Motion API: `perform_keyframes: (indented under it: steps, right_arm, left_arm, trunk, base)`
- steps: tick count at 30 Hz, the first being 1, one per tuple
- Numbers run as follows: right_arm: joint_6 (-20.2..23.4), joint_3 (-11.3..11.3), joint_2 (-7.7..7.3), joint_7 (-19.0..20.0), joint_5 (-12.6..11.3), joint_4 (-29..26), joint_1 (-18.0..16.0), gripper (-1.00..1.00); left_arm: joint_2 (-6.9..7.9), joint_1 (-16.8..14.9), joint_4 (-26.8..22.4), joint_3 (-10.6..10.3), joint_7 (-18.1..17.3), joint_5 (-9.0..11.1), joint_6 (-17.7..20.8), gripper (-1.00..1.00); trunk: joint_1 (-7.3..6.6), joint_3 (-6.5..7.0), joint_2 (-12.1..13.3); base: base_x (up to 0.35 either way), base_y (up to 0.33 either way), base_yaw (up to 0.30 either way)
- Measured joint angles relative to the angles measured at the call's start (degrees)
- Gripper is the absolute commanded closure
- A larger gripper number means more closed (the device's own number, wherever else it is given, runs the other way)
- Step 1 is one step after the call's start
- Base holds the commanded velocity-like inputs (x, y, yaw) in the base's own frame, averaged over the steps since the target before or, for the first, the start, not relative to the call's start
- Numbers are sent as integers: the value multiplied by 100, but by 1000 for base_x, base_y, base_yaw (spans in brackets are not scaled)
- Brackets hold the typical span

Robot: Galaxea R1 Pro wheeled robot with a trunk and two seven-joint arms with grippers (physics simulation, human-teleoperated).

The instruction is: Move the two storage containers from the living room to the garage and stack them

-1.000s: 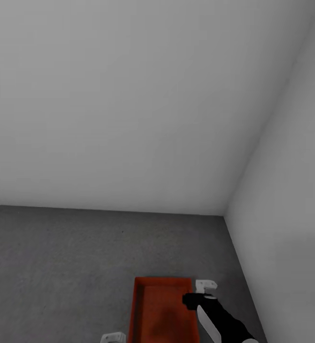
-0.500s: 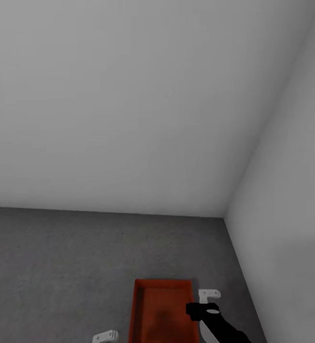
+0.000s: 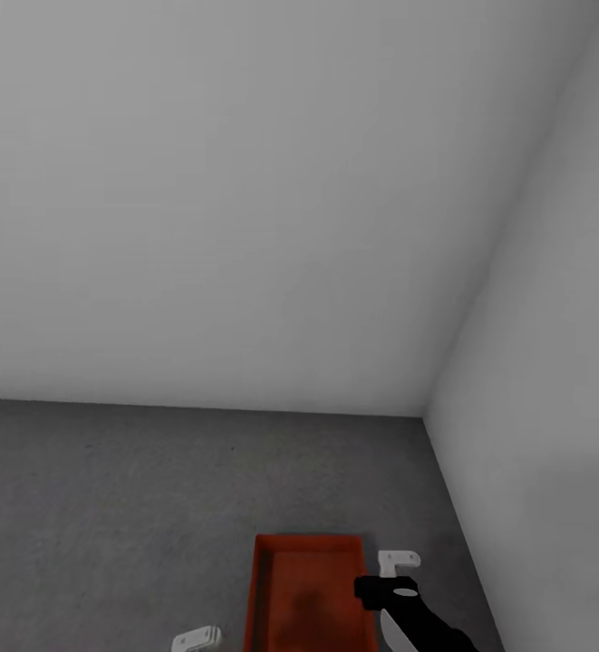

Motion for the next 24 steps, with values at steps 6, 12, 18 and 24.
perform_keyframes:
  steps: [6, 12, 18, 24]
  right_arm:
    - [0, 0, 1, -1, 0, 0, 1, -100]
    - [0, 0, 1, -1, 0, 0, 0, -100]
    - [0, 0, 1, -1, 0, 0, 1, -100]
    - [0, 0, 1, -1, 0, 0, 2, -100]
  left_arm:
    - [1, 0, 9, 0, 2, 1, -7, -100]
    - [3, 0, 20, 13, 2, 0, -8, -100]
    - [3, 0, 25, 17, 2, -4, -8, -100]
    - [3, 0, 27, 18, 2, -5, -8, -100]
  trunk:
    - [-132, 160, 241]
    - [-264, 320, 482]
    - [-396, 480, 723]
    - [-419, 551, 765]
  base:
    - [0, 0, -65]
    - [0, 0, -65]
    - [0, 0, -65]
    - [0, 0, -59]
